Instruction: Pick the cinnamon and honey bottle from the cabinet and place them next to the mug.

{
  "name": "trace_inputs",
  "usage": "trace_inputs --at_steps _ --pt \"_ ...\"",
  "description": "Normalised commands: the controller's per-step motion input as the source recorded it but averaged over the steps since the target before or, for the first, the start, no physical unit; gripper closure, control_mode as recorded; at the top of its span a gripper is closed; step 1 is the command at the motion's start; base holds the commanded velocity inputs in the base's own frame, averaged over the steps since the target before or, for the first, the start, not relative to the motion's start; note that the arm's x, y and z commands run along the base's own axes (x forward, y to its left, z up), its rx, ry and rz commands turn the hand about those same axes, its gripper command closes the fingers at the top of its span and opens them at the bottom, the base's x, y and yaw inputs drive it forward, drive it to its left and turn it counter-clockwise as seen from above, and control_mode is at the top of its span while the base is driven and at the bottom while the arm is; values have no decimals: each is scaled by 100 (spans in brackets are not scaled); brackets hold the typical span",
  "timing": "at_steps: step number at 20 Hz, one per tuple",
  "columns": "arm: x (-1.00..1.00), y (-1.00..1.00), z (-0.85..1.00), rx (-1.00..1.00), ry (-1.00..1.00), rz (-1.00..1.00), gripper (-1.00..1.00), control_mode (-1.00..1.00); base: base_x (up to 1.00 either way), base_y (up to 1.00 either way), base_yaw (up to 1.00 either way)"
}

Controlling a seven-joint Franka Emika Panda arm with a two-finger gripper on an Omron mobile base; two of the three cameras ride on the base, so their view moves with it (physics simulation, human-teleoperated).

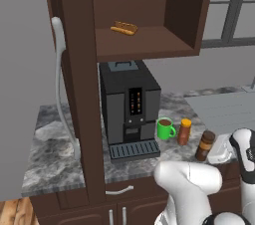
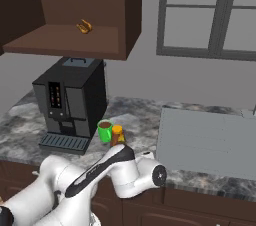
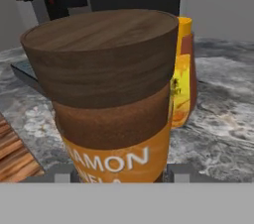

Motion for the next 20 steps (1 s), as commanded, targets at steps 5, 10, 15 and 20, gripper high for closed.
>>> trace_inputs --at_steps 5,10,15,20 --pt "23 -42 0 0 1 3 100 -100 0 0 0" --pt "26 -16 0 0 2 1 100 -100 0 0 0" --pt "8 0 0 0 0 0 100 -100 0 0 0" --pt "25 0 0 0 0 0 100 -100 0 0 0"
